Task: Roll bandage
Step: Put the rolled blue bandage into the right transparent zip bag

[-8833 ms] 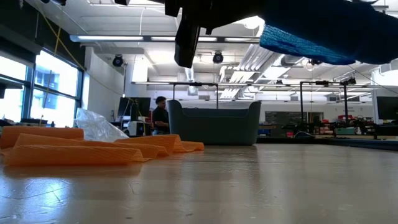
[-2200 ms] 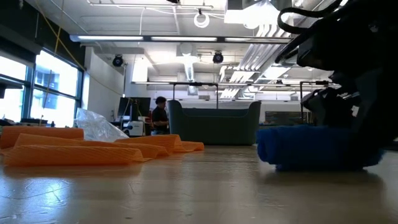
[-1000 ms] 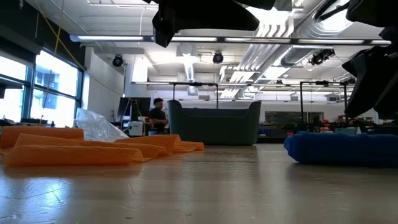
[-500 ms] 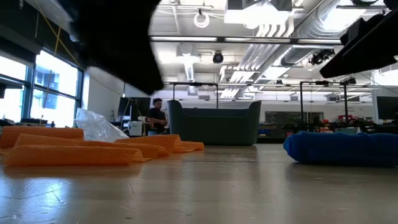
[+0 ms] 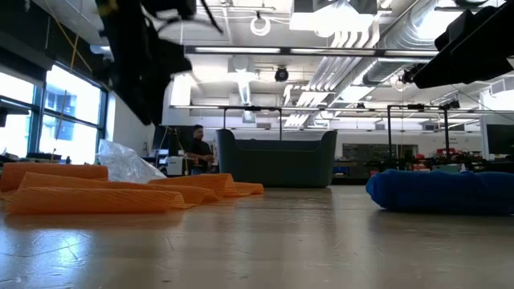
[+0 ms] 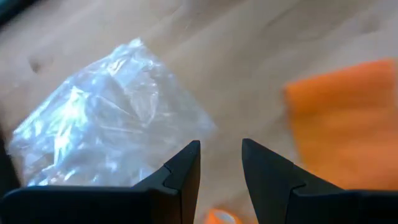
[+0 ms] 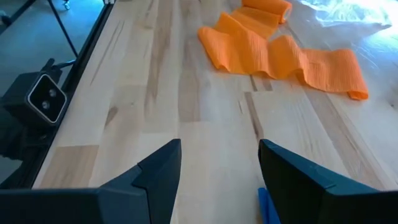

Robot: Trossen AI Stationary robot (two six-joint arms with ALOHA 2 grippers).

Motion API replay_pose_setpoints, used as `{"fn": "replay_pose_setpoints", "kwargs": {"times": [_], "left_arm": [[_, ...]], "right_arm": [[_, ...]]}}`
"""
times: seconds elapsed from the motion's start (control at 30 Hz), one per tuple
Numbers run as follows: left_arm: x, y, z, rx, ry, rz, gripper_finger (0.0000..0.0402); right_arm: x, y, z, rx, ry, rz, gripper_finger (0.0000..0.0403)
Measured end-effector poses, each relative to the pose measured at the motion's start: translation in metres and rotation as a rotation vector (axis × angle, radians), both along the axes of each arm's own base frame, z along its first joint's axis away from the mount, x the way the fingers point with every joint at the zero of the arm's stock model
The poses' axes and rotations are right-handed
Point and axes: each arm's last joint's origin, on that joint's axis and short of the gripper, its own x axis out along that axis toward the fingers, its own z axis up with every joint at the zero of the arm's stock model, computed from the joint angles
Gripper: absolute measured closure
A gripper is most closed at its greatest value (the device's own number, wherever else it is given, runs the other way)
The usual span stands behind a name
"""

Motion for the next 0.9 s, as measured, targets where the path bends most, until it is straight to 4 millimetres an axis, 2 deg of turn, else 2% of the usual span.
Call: {"fn": "replay_pose_setpoints", "kwargs": {"times": [0.13, 0.23, 0.33, 0.47, 0.6, 0.77, 0.9], "left_arm": [[-0.006, 0.034, -0.026, -0.026, 0.055, -0.027, 0.0288], [-0.012, 0.048, -0.041, -0.040, 0.119, -0.016, 0.0288], [-0.015, 0.055, -0.047, -0.047, 0.149, 0.022, 0.0288], [-0.008, 0.053, -0.041, -0.099, 0.146, -0.084, 0.0292], [-0.002, 0.048, -0.025, -0.211, 0.162, -0.202, 0.0295], [-0.015, 0.060, -0.001, -0.137, 0.302, -0.013, 0.0292], [-0.027, 0.071, 0.000, -0.140, 0.385, 0.071, 0.0278]], "right_arm": [[0.000, 0.000, 0.000, -0.001, 0.004, 0.002, 0.0194], [0.000, 0.000, 0.000, -0.003, 0.005, 0.002, 0.0194], [0.000, 0.000, 0.000, -0.003, 0.006, 0.002, 0.0194], [0.000, -0.001, -0.001, -0.008, 0.009, 0.000, 0.0194], [0.002, -0.003, -0.001, -0.013, 0.015, -0.010, 0.0194], [0.003, -0.005, -0.001, 0.001, 0.014, -0.026, 0.0194], [0.003, -0.005, -0.001, 0.016, 0.019, -0.023, 0.0194]]}}
